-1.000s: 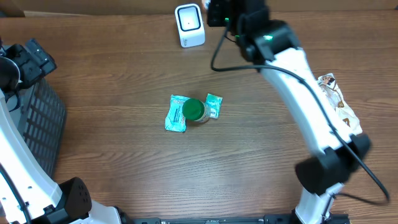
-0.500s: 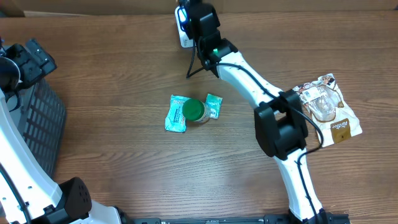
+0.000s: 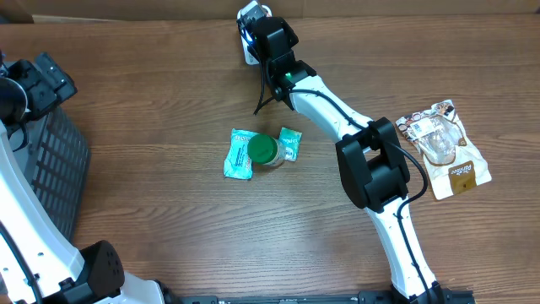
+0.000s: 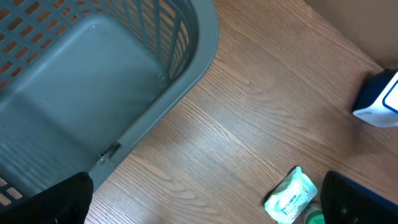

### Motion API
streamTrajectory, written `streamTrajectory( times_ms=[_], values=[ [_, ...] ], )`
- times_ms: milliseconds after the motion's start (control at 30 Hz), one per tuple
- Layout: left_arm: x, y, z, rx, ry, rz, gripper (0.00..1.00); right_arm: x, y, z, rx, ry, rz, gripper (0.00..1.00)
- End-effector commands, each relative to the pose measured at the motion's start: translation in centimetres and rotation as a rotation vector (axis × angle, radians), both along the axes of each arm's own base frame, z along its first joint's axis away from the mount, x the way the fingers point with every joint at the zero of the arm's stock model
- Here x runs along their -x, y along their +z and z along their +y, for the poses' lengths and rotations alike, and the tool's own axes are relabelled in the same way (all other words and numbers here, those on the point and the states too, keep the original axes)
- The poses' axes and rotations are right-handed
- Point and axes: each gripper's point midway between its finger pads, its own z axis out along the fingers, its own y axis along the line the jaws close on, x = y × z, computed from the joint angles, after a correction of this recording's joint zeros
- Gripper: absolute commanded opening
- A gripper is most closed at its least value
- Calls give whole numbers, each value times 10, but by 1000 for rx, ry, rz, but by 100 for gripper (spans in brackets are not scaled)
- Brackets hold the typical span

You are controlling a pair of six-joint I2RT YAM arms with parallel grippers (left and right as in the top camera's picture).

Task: Scan the item barcode
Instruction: 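Hold the orange packet over the white scanner with the right gripper, then place the orange packet on the right side near the bag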

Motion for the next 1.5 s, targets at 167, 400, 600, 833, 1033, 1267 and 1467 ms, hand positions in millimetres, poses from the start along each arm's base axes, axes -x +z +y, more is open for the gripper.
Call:
streamTrajectory(
  times_ms=[167,400,600,833,1033,1267,1467],
  values=[
    [3,8,-1,-24,-13,-21,100,25,66,28,-51,76,-38,4],
    [3,8,-1,-24,-13,-21,100,89,149,43,-458,203,168,4],
    [3,8,-1,-24,-13,-21,100,181,186,-30,-622,-5,487,4],
    [3,8,-1,-24,-13,-21,100,252,127,-169,-655,-600,840,4],
    [3,8,-1,-24,-13,-21,100,250,56,-271,-768,-960,888,4],
    [3,8,-1,-24,-13,-21,100,265,-39,-329,-845,-1123,910,6],
    [3,8,-1,-24,-13,-21,100,283,-55,-337,-837,-1168,953,57]
  ],
)
